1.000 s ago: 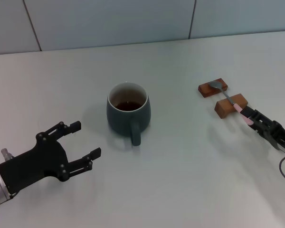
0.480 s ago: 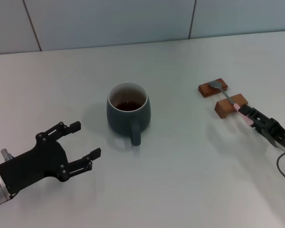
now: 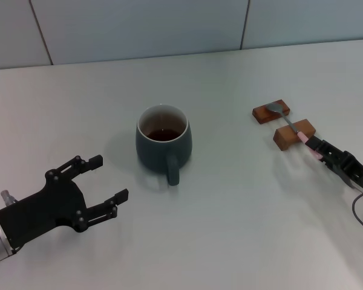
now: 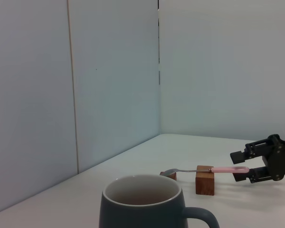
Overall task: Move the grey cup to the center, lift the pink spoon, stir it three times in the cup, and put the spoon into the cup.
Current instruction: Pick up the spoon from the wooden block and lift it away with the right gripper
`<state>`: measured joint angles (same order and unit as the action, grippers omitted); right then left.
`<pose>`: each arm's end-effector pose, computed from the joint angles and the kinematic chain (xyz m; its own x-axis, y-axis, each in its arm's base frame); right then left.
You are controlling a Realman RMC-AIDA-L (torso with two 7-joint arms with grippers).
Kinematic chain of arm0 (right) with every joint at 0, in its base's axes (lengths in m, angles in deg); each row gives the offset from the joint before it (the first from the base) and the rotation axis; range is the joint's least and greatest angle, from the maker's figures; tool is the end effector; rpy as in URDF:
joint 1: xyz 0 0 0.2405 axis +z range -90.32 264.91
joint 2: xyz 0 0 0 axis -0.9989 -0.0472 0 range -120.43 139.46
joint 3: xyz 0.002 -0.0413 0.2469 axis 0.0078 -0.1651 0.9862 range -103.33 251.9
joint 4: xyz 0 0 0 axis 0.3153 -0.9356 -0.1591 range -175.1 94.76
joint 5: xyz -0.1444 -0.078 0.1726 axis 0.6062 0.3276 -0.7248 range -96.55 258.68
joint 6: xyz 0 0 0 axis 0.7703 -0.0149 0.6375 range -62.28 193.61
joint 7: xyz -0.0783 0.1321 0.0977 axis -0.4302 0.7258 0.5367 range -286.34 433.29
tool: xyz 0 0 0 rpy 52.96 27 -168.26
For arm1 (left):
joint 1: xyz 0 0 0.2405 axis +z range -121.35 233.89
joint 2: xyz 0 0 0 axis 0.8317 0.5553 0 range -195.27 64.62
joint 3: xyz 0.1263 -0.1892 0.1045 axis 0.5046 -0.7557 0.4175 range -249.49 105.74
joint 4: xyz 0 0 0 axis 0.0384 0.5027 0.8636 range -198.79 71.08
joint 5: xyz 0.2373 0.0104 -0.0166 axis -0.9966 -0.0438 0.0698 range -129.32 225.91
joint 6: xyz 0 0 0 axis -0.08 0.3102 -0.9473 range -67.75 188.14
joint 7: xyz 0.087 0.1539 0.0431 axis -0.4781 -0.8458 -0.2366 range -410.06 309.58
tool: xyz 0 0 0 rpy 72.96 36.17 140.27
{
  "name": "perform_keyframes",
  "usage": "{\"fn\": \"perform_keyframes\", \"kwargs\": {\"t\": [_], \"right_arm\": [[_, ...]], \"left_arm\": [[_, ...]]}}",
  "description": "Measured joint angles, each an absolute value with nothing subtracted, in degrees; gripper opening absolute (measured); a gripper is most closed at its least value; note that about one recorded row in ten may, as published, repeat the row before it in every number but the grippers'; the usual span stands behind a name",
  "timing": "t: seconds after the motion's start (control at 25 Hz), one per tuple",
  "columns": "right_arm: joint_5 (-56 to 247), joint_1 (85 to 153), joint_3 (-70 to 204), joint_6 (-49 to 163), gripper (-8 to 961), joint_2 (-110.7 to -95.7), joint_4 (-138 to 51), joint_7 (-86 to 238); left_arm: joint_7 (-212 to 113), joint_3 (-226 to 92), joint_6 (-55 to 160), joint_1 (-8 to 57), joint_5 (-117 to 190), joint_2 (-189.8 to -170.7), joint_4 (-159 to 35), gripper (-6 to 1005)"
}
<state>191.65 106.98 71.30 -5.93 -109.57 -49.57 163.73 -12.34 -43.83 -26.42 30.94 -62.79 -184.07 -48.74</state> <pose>0.3908 0.3107 -0.0453 -0.1577 -0.4792 -0.8634 -0.9774 -0.0490 0.2057 -0.3040 0.3102 -0.0722 0.8110 0.0470 0.5832 0.3300 -0.8598 -0.3896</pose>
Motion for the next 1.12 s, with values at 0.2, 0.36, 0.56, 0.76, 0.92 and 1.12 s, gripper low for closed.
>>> {"fn": "perform_keyframes", "kwargs": {"t": [0.2,0.36,0.56,0.76,0.92,1.12], "right_arm": [[191.78,107.07,71.23,-5.88,475,-109.57,-49.57,163.77],[191.81,107.07,71.21,-5.87,441,-109.57,-49.58,163.81],[191.86,107.07,71.21,-5.67,408,-109.57,-49.57,163.78],[191.89,107.32,70.83,-5.24,370,-109.58,-49.58,163.82],[191.90,107.33,70.69,-5.23,328,-109.58,-49.57,163.98],[191.90,107.34,70.68,-5.34,302,-109.58,-49.57,164.01]], "left_arm": [[-12.36,-43.72,-26.47,30.92,-62.79,-184.07,-48.74,844],[-12.36,-43.67,-26.49,30.85,-62.79,-184.06,-48.74,844],[-12.37,-43.66,-26.56,30.80,-62.79,-184.06,-48.74,844],[-12.37,-43.66,-26.56,30.77,-62.79,-184.06,-48.74,844],[-12.37,-43.66,-26.56,30.66,-62.79,-184.06,-48.74,844],[-12.37,-43.66,-26.56,30.69,-62.79,-184.07,-48.74,844]]}}
